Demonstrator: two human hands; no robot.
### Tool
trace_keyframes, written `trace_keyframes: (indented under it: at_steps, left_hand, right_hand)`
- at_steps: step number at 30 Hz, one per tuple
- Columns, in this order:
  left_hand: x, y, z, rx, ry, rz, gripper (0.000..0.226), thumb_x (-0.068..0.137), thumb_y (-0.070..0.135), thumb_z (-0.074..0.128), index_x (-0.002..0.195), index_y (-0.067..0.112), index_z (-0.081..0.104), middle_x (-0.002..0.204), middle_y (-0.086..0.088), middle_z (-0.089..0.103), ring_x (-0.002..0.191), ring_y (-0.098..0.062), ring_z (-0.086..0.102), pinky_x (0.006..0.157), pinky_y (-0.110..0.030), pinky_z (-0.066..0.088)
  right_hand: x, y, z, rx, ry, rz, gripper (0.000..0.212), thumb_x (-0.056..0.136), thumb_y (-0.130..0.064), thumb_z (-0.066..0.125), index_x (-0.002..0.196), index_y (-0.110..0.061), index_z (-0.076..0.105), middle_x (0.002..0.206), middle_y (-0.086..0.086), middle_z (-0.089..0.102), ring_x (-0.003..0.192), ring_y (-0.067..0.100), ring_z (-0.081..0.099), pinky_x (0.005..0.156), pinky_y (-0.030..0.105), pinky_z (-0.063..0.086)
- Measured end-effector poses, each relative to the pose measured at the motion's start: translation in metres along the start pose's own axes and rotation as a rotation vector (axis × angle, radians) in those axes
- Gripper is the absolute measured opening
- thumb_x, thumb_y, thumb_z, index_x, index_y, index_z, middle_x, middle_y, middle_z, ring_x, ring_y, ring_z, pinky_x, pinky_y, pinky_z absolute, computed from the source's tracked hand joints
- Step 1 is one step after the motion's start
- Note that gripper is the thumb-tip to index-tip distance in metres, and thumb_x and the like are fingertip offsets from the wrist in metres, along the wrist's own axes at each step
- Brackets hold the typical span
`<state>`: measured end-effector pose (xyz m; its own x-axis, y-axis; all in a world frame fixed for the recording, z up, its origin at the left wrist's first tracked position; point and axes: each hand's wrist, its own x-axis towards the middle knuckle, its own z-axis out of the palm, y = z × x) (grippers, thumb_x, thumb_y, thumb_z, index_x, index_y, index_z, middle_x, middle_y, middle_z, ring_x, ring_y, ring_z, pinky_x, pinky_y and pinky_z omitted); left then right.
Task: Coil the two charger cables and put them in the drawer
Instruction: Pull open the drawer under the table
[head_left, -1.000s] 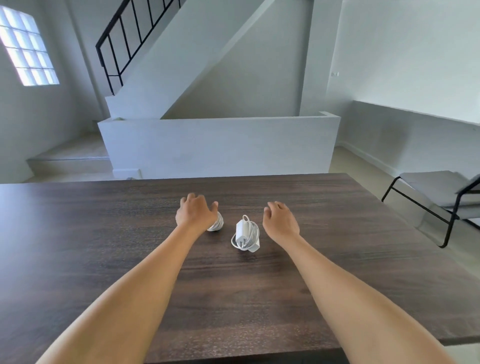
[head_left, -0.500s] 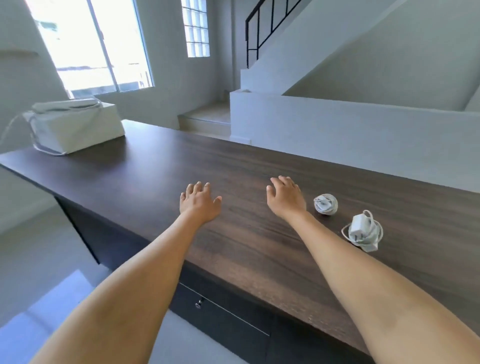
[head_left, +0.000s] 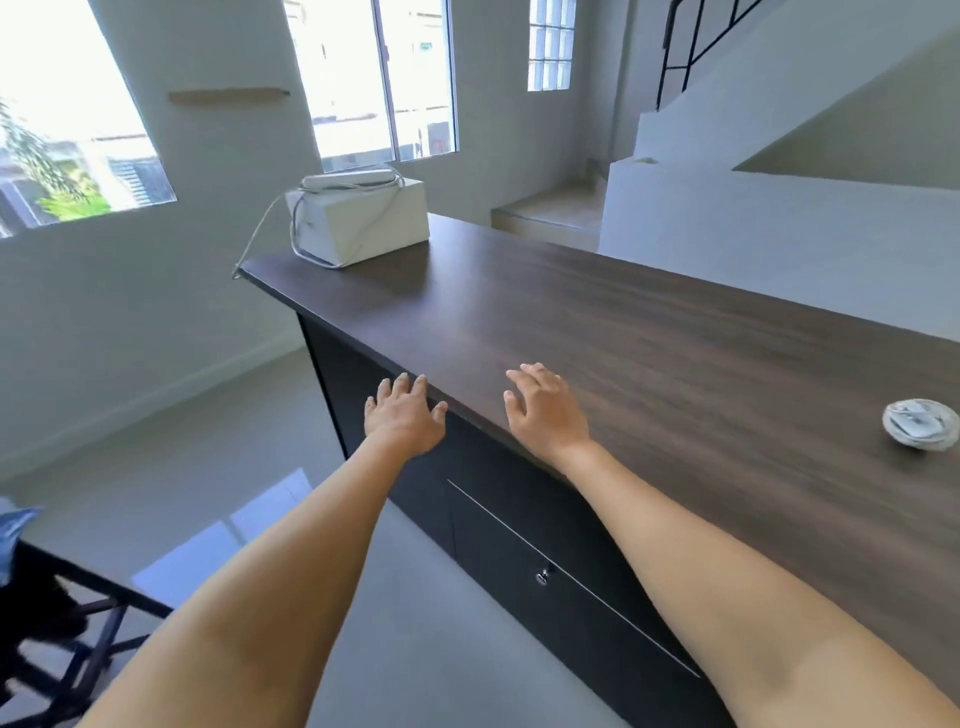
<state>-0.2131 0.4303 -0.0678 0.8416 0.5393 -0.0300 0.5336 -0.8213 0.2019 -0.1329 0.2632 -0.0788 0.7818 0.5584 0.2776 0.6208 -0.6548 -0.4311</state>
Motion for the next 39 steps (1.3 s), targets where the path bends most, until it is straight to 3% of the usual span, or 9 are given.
trace_keyframes:
  at_steps: [6, 9, 16, 22, 25, 28, 30, 34, 39]
  left_hand:
    - [0.015, -0.079, 0.017, 0.045, -0.085, 0.049, 0.062, 0.099, 0.047, 0.030, 0.153, 0.020, 0.014, 0.161, -0.004, 0.010, 0.148, -0.027, 0.004, 0.119, -0.044, 0.012]
    - [0.019, -0.106, 0.039, 0.061, -0.152, 0.103, 0.062, 0.099, 0.047, 0.031, 0.152, 0.018, 0.016, 0.160, -0.005, 0.014, 0.147, -0.028, 0.008, 0.118, -0.045, 0.016]
    - [0.007, -0.095, 0.117, 0.073, -0.339, 0.279, 0.063, 0.097, 0.047, 0.034, 0.152, 0.018, 0.018, 0.158, -0.006, 0.019, 0.146, -0.030, 0.011, 0.117, -0.045, 0.020]
    - [-0.028, -0.072, 0.229, 0.147, -0.532, 0.384, 0.065, 0.097, 0.047, 0.033, 0.152, 0.015, 0.017, 0.156, -0.007, 0.025, 0.144, -0.029, 0.019, 0.114, -0.044, 0.027]
    - [-0.040, -0.063, 0.287, 0.178, -0.586, 0.391, 0.066, 0.097, 0.048, 0.033, 0.152, 0.015, 0.017, 0.156, -0.006, 0.025, 0.143, -0.028, 0.021, 0.112, -0.043, 0.028]
    - [-0.038, -0.048, 0.338, 0.135, -0.602, 0.354, 0.067, 0.097, 0.048, 0.034, 0.151, 0.013, 0.017, 0.154, -0.008, 0.028, 0.141, -0.030, 0.024, 0.110, -0.043, 0.030]
    - [-0.028, -0.036, 0.368, 0.054, -0.586, 0.303, 0.067, 0.097, 0.048, 0.036, 0.151, 0.011, 0.019, 0.153, -0.010, 0.031, 0.139, -0.032, 0.027, 0.109, -0.043, 0.032]
    - [0.006, -0.007, 0.424, -0.141, -0.499, 0.221, 0.058, 0.094, 0.044, 0.044, 0.136, 0.005, 0.042, 0.135, -0.022, 0.050, 0.123, -0.040, 0.046, 0.100, -0.043, 0.041]
    - [0.043, 0.029, 0.464, -0.236, -0.449, 0.163, 0.049, 0.095, 0.044, 0.043, 0.118, 0.002, 0.054, 0.115, -0.018, 0.060, 0.106, -0.037, 0.055, 0.077, -0.032, 0.038]
  right_hand:
    - [-0.022, -0.057, 0.069, -0.037, 0.108, -0.178, 0.040, 0.091, -0.022, 0.043, 0.123, -0.005, 0.062, 0.128, 0.014, 0.061, 0.126, 0.030, 0.053, 0.108, 0.039, 0.036]
    - [-0.043, -0.058, 0.098, -0.104, 0.068, -0.160, 0.038, 0.090, -0.019, 0.052, 0.123, -0.005, 0.062, 0.127, 0.014, 0.062, 0.124, 0.030, 0.054, 0.107, 0.040, 0.039]
    - [-0.125, -0.006, 0.127, -0.188, -0.148, 0.186, 0.046, 0.100, -0.023, 0.039, 0.144, -0.012, 0.040, 0.152, 0.008, 0.035, 0.145, 0.023, 0.023, 0.118, 0.036, 0.014]
    - [-0.224, 0.060, 0.159, -0.156, -0.247, 0.580, 0.049, 0.100, -0.031, 0.038, 0.147, -0.018, 0.034, 0.157, 0.004, 0.024, 0.147, 0.021, 0.014, 0.118, 0.035, 0.013]
    - [-0.252, 0.094, 0.182, 0.153, -0.115, 1.029, 0.053, 0.099, -0.043, 0.038, 0.148, -0.024, 0.031, 0.157, 0.002, 0.022, 0.146, 0.022, 0.017, 0.117, 0.035, 0.017]
    - [-0.262, 0.131, 0.204, 0.808, 0.205, 1.518, 0.055, 0.100, -0.048, 0.032, 0.150, -0.025, 0.025, 0.158, 0.000, 0.022, 0.144, 0.021, 0.022, 0.114, 0.037, 0.020]
    - [-0.266, 0.154, 0.222, 1.171, 0.399, 1.720, 0.061, 0.098, -0.056, 0.030, 0.151, -0.027, 0.022, 0.159, -0.004, 0.019, 0.145, 0.019, 0.021, 0.115, 0.038, 0.019]
    - [-0.268, 0.203, 0.259, 1.703, 0.679, 1.664, 0.063, 0.099, -0.054, 0.018, 0.153, -0.022, 0.015, 0.161, 0.001, 0.014, 0.148, 0.022, 0.010, 0.119, 0.039, 0.009]
    - [-0.243, 0.239, 0.279, 2.011, 0.952, 1.454, 0.062, 0.100, -0.044, 0.014, 0.153, -0.012, 0.004, 0.161, 0.009, 0.004, 0.149, 0.020, 0.003, 0.120, 0.039, 0.004]
